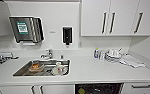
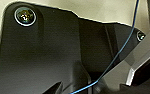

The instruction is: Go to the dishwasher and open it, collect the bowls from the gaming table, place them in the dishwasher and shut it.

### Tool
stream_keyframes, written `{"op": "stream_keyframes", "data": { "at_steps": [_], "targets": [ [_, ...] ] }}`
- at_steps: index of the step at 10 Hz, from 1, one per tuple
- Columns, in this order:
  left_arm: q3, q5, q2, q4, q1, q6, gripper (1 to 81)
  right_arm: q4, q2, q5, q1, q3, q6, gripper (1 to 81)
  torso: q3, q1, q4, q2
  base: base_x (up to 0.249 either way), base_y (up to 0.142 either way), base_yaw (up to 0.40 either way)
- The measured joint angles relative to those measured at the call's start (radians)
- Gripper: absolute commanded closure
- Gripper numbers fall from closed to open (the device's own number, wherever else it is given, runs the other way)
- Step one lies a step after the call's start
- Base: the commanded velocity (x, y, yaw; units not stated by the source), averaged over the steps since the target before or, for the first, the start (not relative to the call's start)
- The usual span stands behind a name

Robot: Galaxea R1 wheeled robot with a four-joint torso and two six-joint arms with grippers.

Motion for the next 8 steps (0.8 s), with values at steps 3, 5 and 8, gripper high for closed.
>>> {"op": "stream_keyframes", "data": {
  "at_steps": [3, 5, 8],
  "targets": [
    [0.000, 0.000, 0.000, 0.000, 0.000, 0.000, 1.0, 0.000, 0.020, -0.001, -0.001, -0.008, 0.000, 1.0, 0.000, 0.000, 0.000, 0.000, 0.000, 0.000, 0.000],
    [0.000, 0.000, 0.000, 0.000, 0.000, 0.000, 1.0, 0.000, 0.024, 0.010, 0.019, -0.011, 0.000, 1.0, 0.000, 0.000, 0.000, 0.000, 0.000, 0.000, 0.000],
    [0.000, 0.000, 0.000, 0.000, 0.000, 0.000, 1.0, 0.018, 0.054, 0.036, -0.010, -0.062, 0.001, 1.0, 0.000, 0.000, 0.000, 0.000, 0.000, 0.000, 0.000]
  ]
}}
